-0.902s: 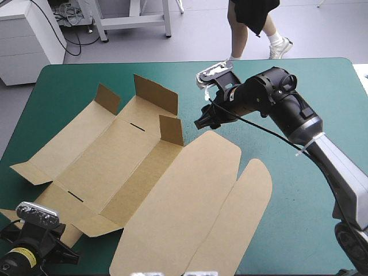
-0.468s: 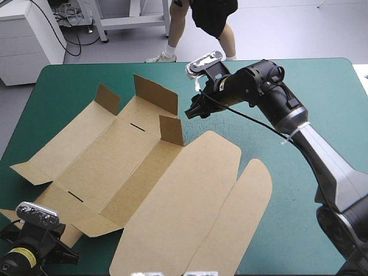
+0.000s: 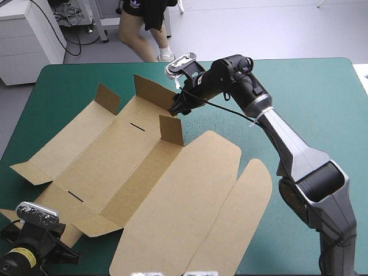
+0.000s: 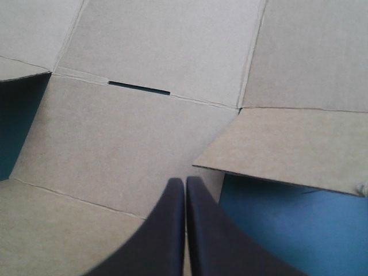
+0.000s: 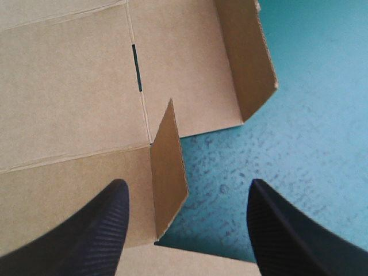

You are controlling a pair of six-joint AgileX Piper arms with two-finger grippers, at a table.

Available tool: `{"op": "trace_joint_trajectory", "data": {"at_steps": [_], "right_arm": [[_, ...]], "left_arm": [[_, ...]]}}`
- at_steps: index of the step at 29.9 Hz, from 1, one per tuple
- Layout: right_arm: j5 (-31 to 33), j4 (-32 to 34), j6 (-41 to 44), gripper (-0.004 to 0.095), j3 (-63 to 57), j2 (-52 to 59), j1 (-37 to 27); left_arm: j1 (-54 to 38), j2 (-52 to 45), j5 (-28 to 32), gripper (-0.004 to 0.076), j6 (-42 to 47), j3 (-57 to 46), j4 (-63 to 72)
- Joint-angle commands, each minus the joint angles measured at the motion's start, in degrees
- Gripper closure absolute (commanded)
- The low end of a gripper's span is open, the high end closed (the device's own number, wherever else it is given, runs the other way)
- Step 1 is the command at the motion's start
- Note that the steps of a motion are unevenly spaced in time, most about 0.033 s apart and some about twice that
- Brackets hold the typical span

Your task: Fold the box

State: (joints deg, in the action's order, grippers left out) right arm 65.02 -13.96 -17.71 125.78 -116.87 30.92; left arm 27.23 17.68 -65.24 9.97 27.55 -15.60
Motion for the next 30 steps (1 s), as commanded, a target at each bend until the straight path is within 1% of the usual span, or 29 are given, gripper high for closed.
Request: {"op": "trace_joint_trajectory", "data": {"at_steps": [1,8,17,23,26,28,30], "right_arm": [[-2.7,-3.2,-3.7,0.0346,3.6,0.2,-0.2],[0.5,-3.6,-7.7,0.0345,3.6,-5.1,-0.2],[0.3,-9.2,-9.8,0.0346,3.5,-9.1,-0.2],[-0.1,-9.2,-10.7,0.0352,3.5,-9.7,-0.2],[-0.1,-9.1,-10.9,0.0396,3.3,-9.7,-0.2],[0.2,-9.1,-10.9,0.0456,3.3,-10.3,-0.2],[0.7,-9.2,-10.9,0.0552,3.3,-10.9,-0.2]], "left_arm": [[0.1,0.9,2.7,0.0734,0.5,1.2,-0.8],[0.1,0.9,2.5,0.0734,1.0,1.2,-0.8],[0.1,0.9,2.5,0.0734,1.0,1.2,-0.8],[0.1,0.9,2.5,0.0734,1.0,1.2,-0.8],[0.1,0.9,2.5,0.0734,1.0,1.2,-0.8],[0.1,0.9,2.5,0.0734,1.0,1.2,-0.8],[0.1,0.9,2.5,0.0734,1.0,1.2,-0.8]]}}
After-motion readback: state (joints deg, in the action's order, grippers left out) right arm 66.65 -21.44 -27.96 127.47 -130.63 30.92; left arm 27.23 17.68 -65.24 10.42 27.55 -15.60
